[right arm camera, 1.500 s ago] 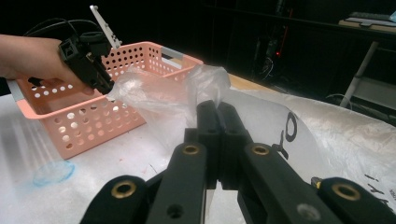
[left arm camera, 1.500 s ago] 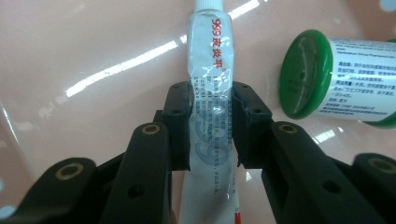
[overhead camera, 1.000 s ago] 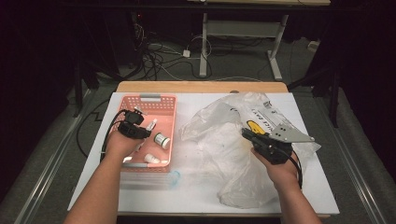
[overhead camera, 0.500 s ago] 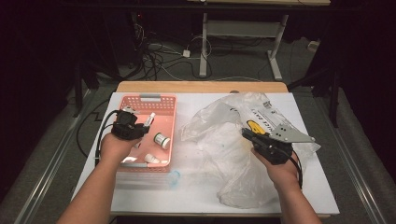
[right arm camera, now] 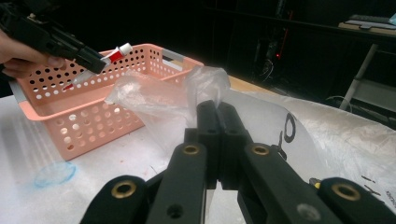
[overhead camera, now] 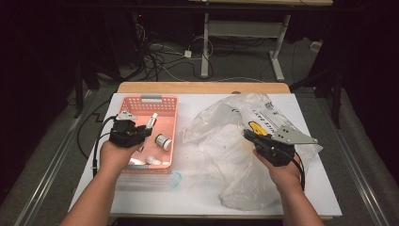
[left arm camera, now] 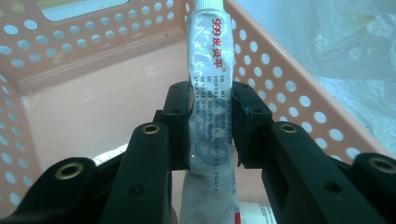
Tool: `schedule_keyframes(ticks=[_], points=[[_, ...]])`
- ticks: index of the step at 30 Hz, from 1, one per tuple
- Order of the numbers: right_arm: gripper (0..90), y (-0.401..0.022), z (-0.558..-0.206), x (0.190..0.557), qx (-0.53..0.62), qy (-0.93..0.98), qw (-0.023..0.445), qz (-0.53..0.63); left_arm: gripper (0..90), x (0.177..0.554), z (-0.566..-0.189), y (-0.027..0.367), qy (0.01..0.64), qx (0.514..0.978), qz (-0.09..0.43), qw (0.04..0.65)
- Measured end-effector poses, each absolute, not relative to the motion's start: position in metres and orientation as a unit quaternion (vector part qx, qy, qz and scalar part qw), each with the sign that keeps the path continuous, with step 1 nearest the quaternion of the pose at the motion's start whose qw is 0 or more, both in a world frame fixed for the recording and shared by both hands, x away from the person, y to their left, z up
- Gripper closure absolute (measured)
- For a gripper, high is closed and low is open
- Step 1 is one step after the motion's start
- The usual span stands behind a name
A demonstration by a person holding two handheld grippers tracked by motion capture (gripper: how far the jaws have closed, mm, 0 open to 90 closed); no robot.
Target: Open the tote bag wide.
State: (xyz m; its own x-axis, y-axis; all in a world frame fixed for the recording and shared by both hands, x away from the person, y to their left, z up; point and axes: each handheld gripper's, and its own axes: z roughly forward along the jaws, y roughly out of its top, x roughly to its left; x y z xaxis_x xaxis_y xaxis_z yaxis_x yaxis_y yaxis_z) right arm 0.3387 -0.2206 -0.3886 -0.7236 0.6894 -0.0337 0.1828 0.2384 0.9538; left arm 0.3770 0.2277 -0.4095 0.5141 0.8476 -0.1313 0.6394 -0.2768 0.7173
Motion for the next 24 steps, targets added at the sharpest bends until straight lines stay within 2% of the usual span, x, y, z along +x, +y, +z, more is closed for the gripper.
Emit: schedule_keyframes(ticks=[13, 24], points=[[90.0, -0.218, -0.389, 0.338, 0.288, 0.755, 0.233, 0.541, 68.7, 0.34, -0.415, 0.223, 0.451, 0.781, 0.166, 0.399], [90.0, -0.219, -0.391, 0.337, 0.289, 0.755, 0.234, 0.54, 68.8, 0.32, -0.424, 0.224, 0.434, 0.771, 0.161, 0.438]])
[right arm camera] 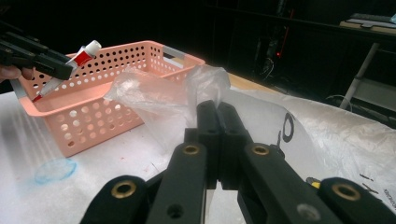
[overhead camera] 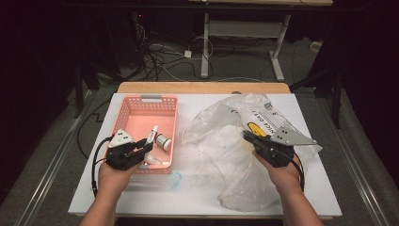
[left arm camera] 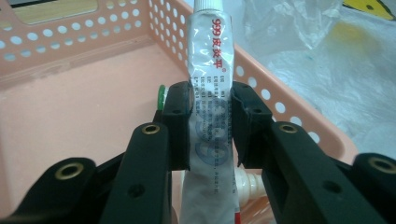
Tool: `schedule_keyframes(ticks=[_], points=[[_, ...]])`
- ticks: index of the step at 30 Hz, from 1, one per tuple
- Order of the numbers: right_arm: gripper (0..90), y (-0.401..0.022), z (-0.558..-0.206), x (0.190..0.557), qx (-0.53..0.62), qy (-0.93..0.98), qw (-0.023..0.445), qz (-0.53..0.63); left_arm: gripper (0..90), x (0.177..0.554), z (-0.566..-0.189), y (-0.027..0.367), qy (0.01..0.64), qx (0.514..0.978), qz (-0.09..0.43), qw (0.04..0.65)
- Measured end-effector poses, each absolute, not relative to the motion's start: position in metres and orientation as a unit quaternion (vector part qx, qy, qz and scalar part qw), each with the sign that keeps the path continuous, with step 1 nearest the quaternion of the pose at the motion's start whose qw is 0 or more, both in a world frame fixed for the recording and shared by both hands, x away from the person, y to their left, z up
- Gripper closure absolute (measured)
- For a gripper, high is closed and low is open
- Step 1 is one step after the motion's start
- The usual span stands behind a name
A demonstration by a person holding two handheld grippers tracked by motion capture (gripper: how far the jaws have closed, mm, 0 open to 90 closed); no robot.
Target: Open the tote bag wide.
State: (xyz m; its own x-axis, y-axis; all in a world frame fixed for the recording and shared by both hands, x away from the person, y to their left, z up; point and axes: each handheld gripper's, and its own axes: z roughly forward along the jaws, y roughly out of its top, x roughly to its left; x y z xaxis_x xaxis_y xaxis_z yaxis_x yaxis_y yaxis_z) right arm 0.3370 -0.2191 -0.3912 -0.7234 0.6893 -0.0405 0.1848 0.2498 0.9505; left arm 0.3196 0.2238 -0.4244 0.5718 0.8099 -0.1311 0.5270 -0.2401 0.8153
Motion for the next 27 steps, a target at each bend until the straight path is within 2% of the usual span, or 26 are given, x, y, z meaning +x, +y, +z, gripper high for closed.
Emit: schedule_keyframes(ticks=[16, 27], points=[[90.0, -0.218, -0.392, 0.336, 0.29, 0.755, 0.234, 0.539, 68.8, 0.311, -0.402, 0.213, 0.412, 0.749, 0.186, 0.485], [90.0, -0.218, -0.392, 0.335, 0.29, 0.755, 0.236, 0.539, 68.8, 0.303, -0.394, 0.188, 0.37, 0.767, 0.15, 0.503]])
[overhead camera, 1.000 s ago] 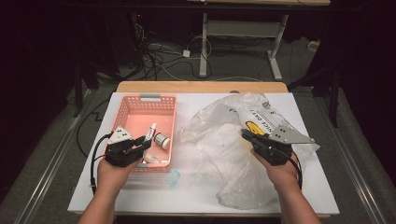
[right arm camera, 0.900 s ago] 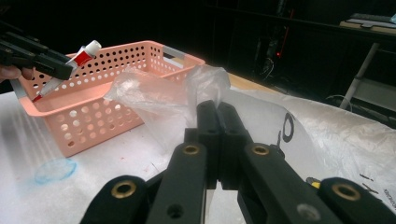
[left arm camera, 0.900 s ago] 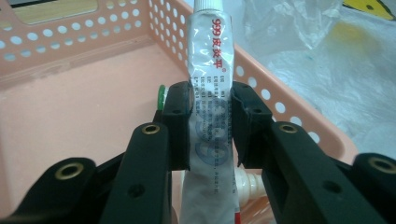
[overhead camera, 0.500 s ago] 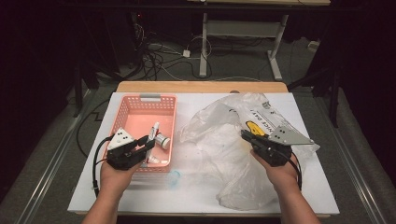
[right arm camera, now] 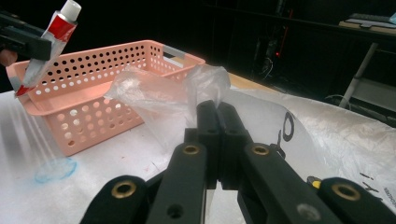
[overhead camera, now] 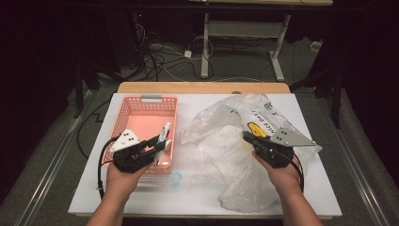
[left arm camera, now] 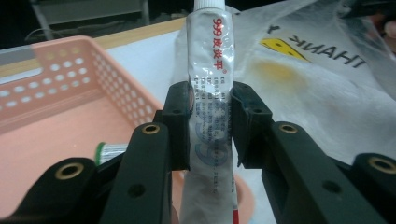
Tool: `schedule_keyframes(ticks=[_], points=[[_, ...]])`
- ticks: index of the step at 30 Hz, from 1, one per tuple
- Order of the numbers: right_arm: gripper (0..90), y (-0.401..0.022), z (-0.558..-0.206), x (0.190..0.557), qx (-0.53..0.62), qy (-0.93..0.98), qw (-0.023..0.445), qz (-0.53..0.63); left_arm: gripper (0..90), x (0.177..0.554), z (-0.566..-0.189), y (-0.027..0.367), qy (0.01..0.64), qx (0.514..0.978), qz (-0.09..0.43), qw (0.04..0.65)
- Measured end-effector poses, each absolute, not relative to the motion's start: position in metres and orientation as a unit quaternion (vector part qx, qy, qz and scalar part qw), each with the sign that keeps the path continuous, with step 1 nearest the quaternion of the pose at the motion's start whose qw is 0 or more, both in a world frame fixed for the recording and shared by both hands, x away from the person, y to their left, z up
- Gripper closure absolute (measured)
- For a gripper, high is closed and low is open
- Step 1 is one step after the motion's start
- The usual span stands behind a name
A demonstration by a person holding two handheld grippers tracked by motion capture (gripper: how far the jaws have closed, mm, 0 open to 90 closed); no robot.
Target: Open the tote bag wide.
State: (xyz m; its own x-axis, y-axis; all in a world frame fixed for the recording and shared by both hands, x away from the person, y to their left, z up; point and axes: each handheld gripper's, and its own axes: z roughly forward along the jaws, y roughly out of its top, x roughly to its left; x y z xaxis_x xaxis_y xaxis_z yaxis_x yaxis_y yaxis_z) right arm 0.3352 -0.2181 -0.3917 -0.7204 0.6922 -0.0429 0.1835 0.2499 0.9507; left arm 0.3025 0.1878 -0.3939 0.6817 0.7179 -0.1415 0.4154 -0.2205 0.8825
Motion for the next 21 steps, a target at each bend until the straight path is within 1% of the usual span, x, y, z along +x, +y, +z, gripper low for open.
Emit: schedule_keyframes(ticks=[9, 21], points=[[90.0, -0.219, -0.392, 0.335, 0.289, 0.755, 0.236, 0.54, 68.8, 0.296, -0.398, 0.165, 0.349, 0.777, 0.13, 0.507], [90.0, -0.22, -0.392, 0.335, 0.291, 0.752, 0.236, 0.543, 68.7, 0.289, -0.411, 0.132, 0.317, 0.803, 0.113, 0.492]])
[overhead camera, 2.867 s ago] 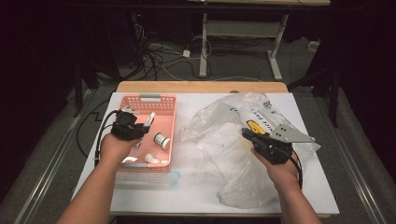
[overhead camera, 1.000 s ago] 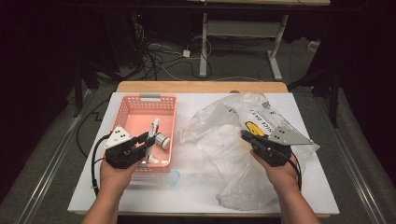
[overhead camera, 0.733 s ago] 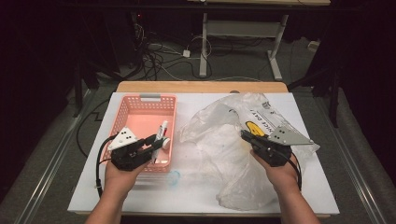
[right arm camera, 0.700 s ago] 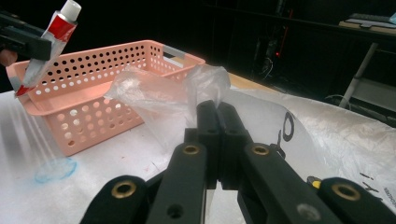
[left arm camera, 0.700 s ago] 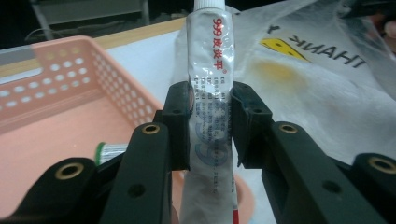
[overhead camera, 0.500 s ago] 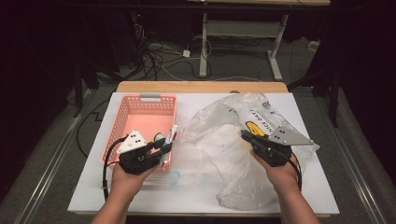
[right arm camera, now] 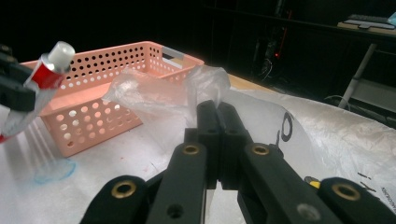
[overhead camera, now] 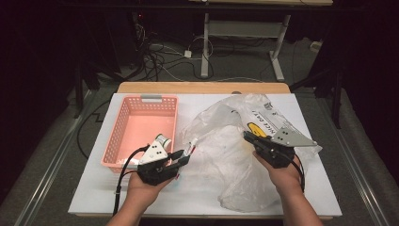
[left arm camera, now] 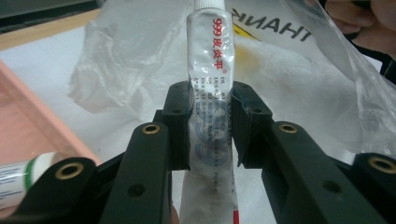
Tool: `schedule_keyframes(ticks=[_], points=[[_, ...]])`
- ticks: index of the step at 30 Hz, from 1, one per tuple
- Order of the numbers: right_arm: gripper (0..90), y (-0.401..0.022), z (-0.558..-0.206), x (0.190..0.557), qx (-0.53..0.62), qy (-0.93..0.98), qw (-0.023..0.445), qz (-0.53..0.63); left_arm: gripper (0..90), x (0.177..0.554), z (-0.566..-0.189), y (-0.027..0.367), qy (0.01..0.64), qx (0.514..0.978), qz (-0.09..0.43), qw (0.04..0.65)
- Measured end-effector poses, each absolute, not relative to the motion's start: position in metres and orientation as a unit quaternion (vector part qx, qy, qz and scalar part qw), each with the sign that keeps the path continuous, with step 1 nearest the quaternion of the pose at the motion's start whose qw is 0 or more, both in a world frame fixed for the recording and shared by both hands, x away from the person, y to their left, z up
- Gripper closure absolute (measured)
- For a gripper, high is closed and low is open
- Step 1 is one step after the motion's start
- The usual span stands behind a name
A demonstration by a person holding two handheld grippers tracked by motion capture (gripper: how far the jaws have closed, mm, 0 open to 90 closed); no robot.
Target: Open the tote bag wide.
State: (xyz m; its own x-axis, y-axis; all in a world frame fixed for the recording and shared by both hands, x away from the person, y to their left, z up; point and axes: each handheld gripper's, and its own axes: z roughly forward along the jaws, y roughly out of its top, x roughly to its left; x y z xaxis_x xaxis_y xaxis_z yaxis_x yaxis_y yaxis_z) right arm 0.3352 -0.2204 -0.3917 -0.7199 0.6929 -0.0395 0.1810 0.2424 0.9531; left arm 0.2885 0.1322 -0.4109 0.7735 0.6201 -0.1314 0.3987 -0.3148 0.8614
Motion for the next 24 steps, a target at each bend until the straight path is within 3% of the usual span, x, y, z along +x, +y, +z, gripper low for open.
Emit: schedule_keyframes(ticks=[24], points=[[90.0, -0.223, -0.389, 0.334, 0.289, 0.748, 0.243, 0.545, 68.8, 0.288, -0.448, 0.089, 0.282, 0.844, 0.073, 0.451]])
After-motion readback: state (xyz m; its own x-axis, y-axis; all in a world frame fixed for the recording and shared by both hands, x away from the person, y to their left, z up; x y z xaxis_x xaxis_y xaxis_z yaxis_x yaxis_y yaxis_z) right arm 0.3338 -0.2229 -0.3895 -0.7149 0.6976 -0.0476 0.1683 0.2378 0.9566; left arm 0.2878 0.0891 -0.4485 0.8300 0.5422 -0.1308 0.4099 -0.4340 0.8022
